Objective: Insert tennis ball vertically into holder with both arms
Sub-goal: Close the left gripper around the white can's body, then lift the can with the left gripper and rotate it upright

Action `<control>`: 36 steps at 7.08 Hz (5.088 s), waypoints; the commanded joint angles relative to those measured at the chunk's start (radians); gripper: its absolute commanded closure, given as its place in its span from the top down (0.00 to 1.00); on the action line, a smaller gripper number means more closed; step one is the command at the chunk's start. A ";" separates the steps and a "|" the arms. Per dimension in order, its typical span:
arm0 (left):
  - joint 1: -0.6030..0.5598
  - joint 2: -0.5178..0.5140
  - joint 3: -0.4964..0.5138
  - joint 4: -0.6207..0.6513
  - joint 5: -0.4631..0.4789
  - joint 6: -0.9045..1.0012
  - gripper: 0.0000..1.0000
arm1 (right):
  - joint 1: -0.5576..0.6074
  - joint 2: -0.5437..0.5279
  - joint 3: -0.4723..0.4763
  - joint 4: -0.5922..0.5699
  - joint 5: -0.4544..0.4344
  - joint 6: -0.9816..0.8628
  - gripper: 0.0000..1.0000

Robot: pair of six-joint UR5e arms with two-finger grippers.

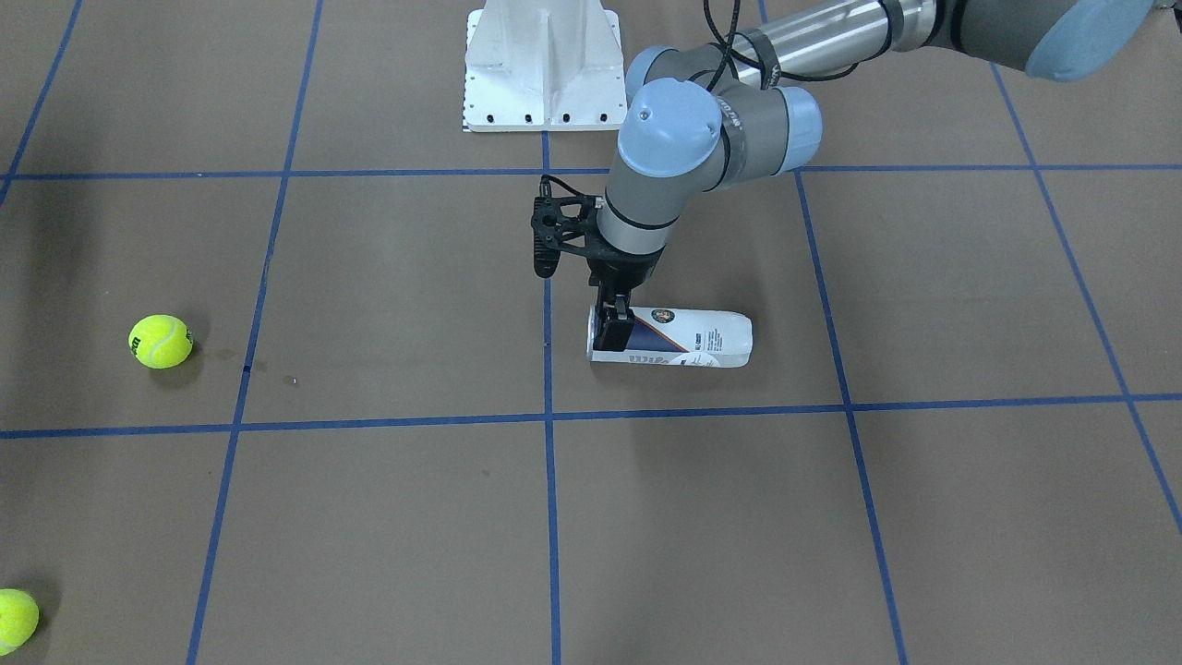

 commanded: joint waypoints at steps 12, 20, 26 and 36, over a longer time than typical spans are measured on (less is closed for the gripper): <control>0.045 -0.029 0.101 -0.008 0.063 0.019 0.97 | 0.000 0.001 0.001 0.003 0.008 0.005 1.00; 0.057 -0.037 0.110 -0.007 0.063 0.019 0.67 | 0.000 0.001 0.003 0.003 0.008 0.005 1.00; 0.029 -0.066 0.005 -0.324 0.075 -0.247 0.57 | 0.000 0.003 0.012 0.003 0.013 0.005 1.00; 0.051 0.065 0.033 -1.223 0.446 -0.863 0.39 | -0.005 0.009 0.032 0.003 0.013 0.018 1.00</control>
